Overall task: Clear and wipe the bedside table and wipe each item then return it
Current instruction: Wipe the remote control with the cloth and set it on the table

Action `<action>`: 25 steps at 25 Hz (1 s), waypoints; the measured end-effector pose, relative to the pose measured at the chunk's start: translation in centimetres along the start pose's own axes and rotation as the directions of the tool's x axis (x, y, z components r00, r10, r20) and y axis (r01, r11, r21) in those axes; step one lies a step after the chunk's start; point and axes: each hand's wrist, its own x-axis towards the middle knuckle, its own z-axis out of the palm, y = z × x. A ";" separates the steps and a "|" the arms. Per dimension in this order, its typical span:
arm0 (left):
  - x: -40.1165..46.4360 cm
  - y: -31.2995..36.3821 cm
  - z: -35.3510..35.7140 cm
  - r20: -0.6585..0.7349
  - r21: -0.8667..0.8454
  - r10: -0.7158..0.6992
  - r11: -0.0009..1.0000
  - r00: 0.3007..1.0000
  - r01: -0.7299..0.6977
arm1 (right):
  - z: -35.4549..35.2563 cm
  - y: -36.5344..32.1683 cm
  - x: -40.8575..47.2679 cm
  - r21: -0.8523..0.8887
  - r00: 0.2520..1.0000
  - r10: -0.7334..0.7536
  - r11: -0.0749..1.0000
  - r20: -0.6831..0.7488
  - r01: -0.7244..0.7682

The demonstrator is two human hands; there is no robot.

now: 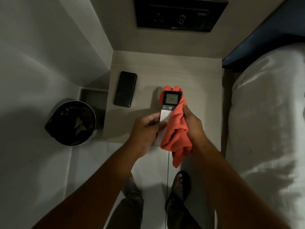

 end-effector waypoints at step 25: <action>11.3 0.1 0.7 -0.486 0.654 0.348 0.753 0.802 0.069 | -3.9 2.7 6.1 -0.992 0.832 -0.542 -0.021 0.118 0.127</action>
